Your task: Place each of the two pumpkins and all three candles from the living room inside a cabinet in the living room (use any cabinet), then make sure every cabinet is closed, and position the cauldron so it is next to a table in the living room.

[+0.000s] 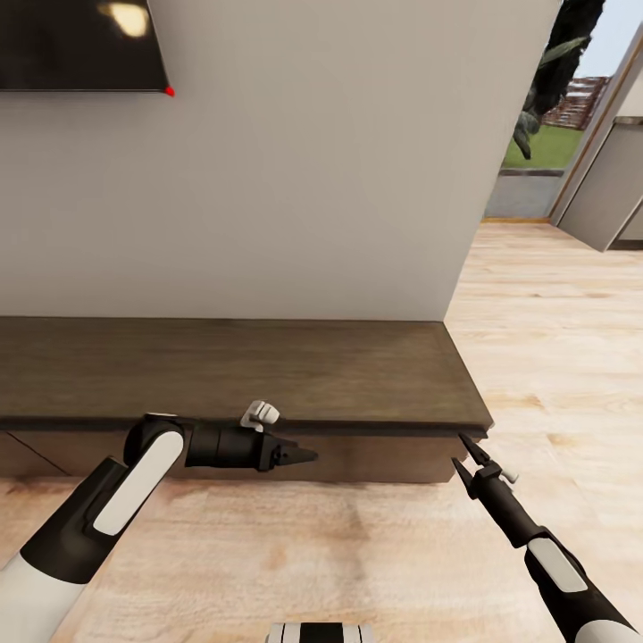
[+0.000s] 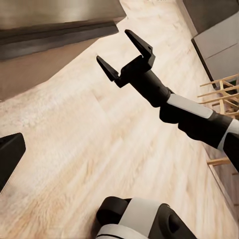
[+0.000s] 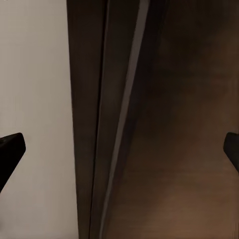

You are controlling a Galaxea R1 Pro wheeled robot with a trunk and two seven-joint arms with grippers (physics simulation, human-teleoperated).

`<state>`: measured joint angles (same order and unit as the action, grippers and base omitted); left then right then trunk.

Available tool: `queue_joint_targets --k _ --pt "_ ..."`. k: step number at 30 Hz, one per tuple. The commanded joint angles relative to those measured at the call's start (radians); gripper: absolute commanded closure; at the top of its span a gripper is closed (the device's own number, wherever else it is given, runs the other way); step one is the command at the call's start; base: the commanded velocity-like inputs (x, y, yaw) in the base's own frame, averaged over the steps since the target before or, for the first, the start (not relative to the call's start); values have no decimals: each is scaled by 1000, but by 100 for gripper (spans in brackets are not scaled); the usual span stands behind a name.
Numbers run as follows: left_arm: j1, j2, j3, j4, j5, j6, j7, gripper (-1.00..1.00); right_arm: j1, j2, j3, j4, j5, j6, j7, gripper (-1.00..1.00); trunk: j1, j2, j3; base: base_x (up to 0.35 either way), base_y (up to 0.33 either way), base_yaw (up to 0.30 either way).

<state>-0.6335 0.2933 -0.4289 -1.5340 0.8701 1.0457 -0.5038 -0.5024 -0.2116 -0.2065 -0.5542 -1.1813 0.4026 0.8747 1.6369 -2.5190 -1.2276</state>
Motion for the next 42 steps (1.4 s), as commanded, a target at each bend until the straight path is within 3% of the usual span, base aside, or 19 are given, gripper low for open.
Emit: queue_joint_targets --k 1,24,39,42 --pt "-1 1 -1 0 -5 2 -6 -100 -1 0 -1 0 -8 8 1 -100 0 0 -1 188 0 0" --pt "0 3 -1 -2 -5 2 -7 -100 0 -5 0 2 -5 8 39 -100 0 0 -1 30 0 0" --pt "-1 3 -19 -2 -6 2 -6 -100 0 -12 1 4 -4 8 38 -100 0 0 -1 51 0 0" --pt "-1 3 -19 -2 -6 2 -6 -100 0 -13 1 4 -4 8 38 -100 2 -1 -12 1 0 0"
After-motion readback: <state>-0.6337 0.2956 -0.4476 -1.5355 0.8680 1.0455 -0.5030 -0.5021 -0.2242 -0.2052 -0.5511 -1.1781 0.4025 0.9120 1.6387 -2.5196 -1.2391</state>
